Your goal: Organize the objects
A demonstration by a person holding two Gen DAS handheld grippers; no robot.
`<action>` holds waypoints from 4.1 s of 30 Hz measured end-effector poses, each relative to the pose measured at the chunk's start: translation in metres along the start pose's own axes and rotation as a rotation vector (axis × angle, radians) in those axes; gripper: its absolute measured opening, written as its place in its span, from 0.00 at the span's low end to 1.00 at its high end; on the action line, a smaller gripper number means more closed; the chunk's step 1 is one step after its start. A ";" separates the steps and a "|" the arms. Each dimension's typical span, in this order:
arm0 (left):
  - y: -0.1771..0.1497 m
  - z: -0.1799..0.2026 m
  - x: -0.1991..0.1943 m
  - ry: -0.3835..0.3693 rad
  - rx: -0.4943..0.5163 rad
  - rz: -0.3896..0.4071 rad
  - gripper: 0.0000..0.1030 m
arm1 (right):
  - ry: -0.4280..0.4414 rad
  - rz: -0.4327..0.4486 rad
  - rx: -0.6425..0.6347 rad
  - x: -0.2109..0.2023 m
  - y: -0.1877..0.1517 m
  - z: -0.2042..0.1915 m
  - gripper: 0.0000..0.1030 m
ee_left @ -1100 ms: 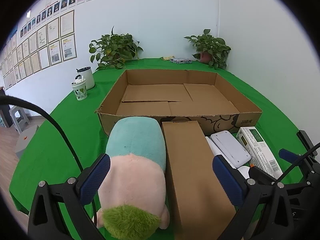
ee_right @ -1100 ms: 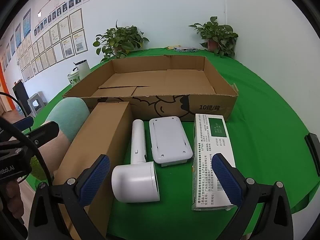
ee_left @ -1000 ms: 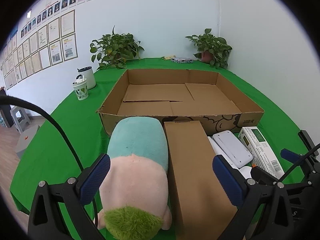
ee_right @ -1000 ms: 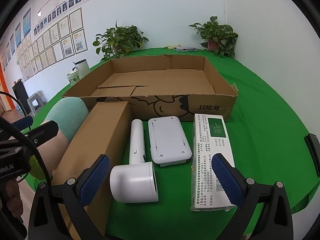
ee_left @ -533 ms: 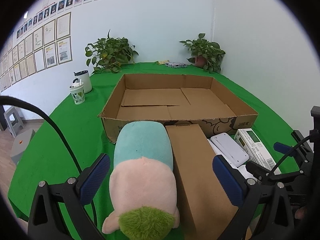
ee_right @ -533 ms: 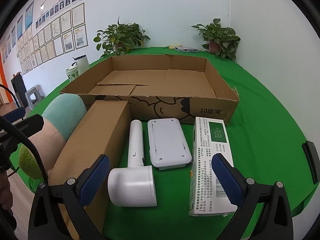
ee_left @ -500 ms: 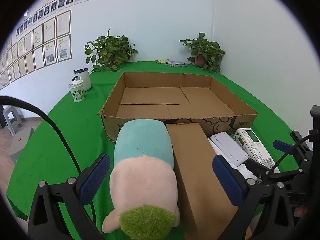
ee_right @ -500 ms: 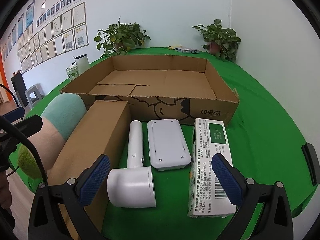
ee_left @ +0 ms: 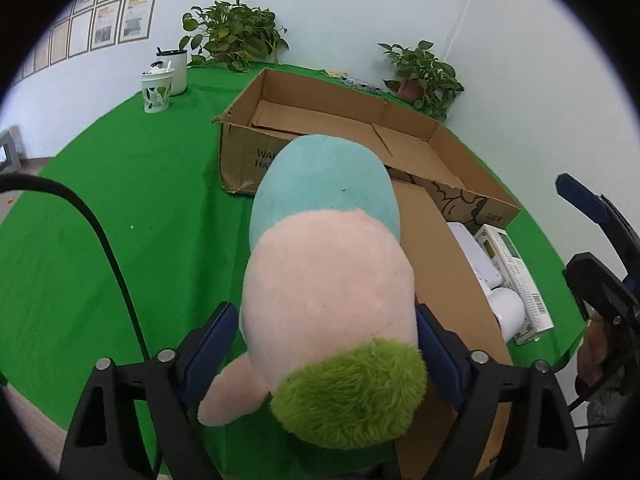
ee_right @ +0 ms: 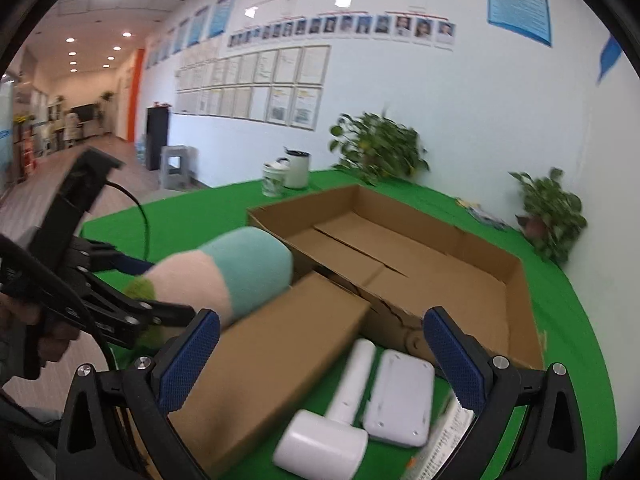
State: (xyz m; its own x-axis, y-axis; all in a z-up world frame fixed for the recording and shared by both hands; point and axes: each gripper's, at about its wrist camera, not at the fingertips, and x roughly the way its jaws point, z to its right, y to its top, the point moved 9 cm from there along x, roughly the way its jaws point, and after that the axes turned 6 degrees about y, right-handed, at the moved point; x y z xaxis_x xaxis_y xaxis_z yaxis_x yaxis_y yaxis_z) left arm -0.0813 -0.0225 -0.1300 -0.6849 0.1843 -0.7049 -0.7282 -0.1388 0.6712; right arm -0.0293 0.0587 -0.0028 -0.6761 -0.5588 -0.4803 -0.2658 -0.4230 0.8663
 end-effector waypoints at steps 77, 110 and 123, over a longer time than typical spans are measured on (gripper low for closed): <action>0.215 0.036 0.042 0.042 0.242 0.238 0.57 | 0.051 -0.152 0.541 0.302 0.207 0.165 0.72; 0.146 -0.033 0.088 0.063 0.044 0.020 0.53 | 0.286 -0.362 0.767 0.384 0.078 0.132 0.96; 0.151 -0.055 0.047 0.121 0.066 0.097 0.48 | 0.200 -0.350 0.807 0.403 0.064 0.099 0.61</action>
State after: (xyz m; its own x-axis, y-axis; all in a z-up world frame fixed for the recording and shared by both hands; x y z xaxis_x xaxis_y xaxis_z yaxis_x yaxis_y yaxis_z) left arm -0.2244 -0.0881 -0.0745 -0.7532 0.0537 -0.6555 -0.6576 -0.0850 0.7486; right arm -0.3864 -0.1233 -0.1272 -0.3539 -0.6379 -0.6840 -0.8863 -0.0049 0.4632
